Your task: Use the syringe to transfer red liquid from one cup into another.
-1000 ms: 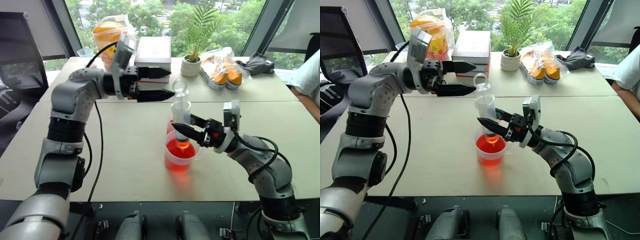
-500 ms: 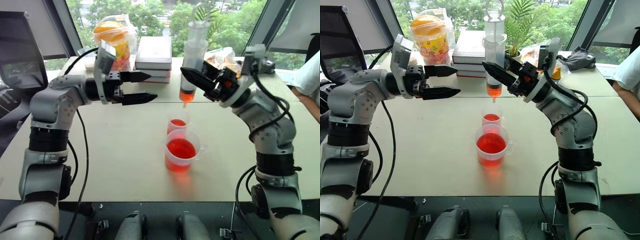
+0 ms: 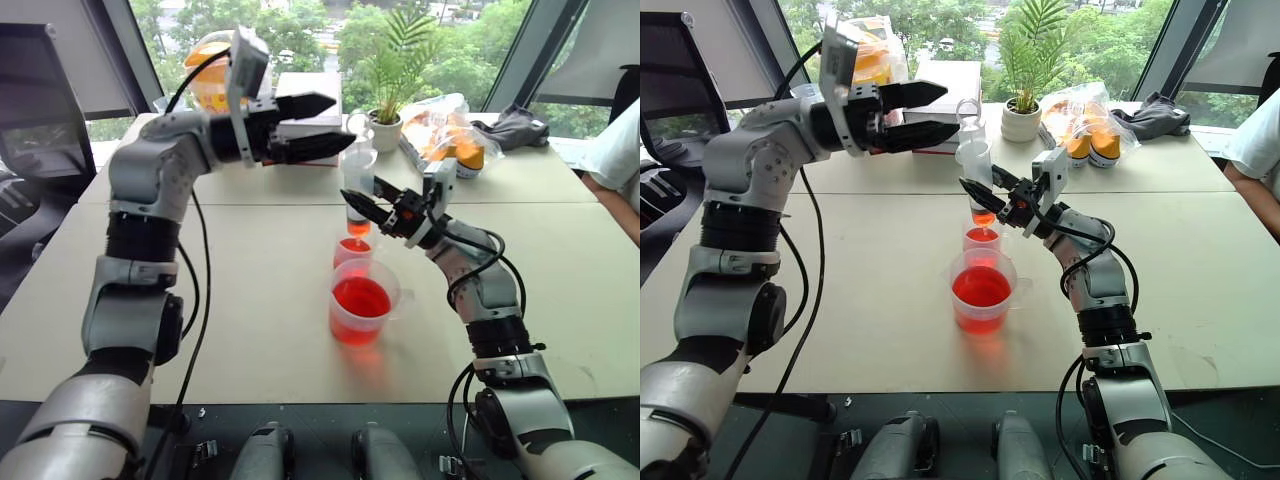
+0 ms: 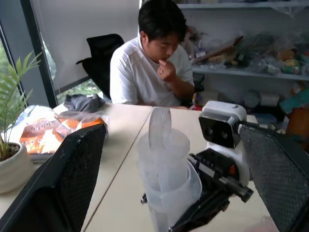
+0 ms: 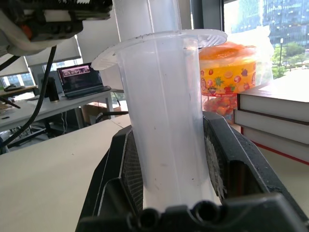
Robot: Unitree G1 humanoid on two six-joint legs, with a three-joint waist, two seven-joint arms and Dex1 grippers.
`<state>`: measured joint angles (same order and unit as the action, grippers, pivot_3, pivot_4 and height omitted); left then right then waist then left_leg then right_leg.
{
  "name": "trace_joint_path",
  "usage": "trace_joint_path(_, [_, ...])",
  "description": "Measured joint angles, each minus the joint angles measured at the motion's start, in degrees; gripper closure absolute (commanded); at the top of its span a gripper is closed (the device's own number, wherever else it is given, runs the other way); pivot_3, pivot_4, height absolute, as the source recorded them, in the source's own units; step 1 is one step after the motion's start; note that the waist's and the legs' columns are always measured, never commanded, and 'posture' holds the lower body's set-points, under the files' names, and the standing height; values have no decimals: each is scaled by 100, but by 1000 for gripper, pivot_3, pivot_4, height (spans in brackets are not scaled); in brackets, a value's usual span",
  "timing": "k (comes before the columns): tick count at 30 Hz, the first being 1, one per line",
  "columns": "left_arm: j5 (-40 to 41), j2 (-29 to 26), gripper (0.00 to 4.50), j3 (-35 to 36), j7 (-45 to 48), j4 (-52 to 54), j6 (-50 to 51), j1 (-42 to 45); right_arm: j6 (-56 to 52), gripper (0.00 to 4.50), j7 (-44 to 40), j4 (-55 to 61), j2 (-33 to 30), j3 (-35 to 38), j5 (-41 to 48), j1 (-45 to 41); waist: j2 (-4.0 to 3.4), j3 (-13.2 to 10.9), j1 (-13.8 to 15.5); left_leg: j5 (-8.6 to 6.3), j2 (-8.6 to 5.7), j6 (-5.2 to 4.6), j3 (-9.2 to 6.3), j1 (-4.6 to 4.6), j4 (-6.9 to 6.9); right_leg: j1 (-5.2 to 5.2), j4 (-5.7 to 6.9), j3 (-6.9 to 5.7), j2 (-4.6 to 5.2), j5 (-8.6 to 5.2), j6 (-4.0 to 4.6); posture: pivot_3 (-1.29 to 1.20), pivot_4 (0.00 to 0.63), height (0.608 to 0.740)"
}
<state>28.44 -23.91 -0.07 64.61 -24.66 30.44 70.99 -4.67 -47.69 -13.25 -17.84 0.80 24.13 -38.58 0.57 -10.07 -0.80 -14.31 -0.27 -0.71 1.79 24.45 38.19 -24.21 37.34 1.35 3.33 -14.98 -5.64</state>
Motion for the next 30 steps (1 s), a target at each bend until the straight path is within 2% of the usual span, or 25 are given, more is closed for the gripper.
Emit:
trace_joint_path(2, [-107, 122, 9, -41, 40, -252, -140, 75, 1, 3092, 1, 2, -7, 8, -37, 43, 0, 0, -14, 0, 2, 0, 0, 0, -1, -2, 0, 1, -2, 0, 0, 0, 150, 740])
trace_joint_path(5, [-206, 227, 757, -94, 73, -533, -243, 79, 1, 3092, 4, 2, -7, 9, -47, 85, 0, 0, -27, 0, 3, 0, 0, 0, -1, -6, 4, 2, -4, 0, 0, 0, 150, 740])
trace_joint_path(9, [-289, 272, 2559, -94, 149, -649, -297, 79, -1, 3092, 7, 17, -8, 9, -69, 97, 0, 0, -15, 0, 3, 0, 0, 1, -1, -6, 3, 2, -3, 0, 0, 0, 150, 740])
trace_joint_path(12, [-303, 283, 4207, -93, 180, -666, -327, 79, -7, 3092, 6, 41, -8, 9, -71, 97, 0, 0, -11, 0, 2, 0, 0, 1, -1, -6, 3, 3, -2, 0, 0, 0, 150, 740])
trace_joint_path(13, [-302, 290, 4472, -92, 187, -666, -331, 79, -19, 3092, 8, 52, -9, 10, -72, 97, 0, 0, -9, 0, 2, 0, 0, 1, -1, -6, 3, 3, -2, 0, 0, 0, 150, 740])
trace_joint_path(30, [-539, 391, 4472, -134, 262, -144, -621, -395, -1049, 3092, 153, 759, -201, 19, -14, 176, 0, 0, 0, 0, 2, 1, 0, 1, -1, -6, 5, 3, 0, 0, 0, 0, 150, 740])
